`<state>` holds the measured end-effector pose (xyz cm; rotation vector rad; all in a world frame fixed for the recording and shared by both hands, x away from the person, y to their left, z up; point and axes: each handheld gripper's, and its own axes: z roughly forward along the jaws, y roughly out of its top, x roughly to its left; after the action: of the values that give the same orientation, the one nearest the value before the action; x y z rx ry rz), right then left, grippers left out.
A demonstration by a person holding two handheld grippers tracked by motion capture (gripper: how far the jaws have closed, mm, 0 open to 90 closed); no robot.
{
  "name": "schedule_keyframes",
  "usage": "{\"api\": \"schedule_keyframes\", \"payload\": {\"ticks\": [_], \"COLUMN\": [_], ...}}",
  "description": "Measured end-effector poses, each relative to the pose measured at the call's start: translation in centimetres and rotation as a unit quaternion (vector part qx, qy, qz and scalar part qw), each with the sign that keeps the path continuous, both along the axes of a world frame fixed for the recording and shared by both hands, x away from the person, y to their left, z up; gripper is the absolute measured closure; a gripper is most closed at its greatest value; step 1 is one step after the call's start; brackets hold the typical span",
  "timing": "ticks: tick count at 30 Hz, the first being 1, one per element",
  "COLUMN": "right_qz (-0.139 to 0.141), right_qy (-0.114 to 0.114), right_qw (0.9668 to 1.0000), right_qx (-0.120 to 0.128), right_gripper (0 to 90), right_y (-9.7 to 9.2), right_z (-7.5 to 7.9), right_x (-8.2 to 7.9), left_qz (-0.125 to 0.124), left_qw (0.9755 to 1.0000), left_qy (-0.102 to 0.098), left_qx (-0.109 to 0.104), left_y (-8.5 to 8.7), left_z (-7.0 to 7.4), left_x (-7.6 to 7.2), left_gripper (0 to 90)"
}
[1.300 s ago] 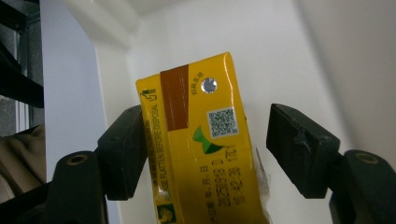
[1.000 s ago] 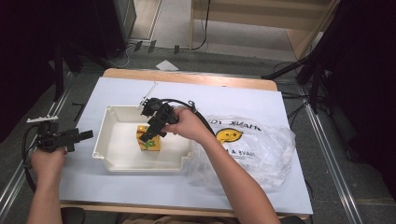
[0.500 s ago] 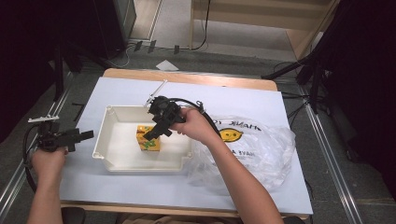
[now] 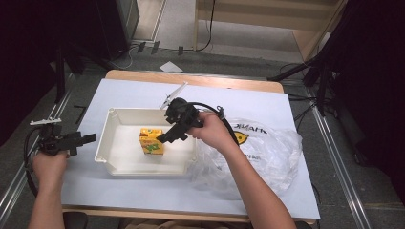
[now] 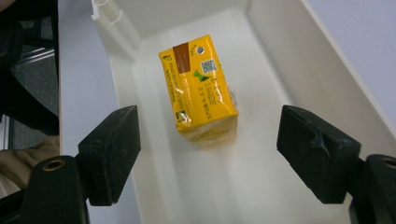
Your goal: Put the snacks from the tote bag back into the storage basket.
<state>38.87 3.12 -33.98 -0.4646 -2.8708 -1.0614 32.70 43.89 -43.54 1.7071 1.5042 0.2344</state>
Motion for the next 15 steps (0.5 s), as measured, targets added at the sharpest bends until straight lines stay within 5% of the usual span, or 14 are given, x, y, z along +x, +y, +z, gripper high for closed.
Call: {"api": "schedule_keyframes", "payload": {"ticks": [15], "right_qz": [-0.029], "right_qy": [-0.008], "right_qw": [0.9995], "right_qx": [0.001], "right_gripper": [22.3], "right_y": [-4.8], "right_z": [-1.0], "right_x": [-1.1], "left_qz": [-0.001], "left_qw": [1.0000], "left_qy": [0.003], "left_qx": [0.007], "left_y": [-0.2], "left_z": [0.0], "left_x": [0.0], "left_gripper": [16.0]}}
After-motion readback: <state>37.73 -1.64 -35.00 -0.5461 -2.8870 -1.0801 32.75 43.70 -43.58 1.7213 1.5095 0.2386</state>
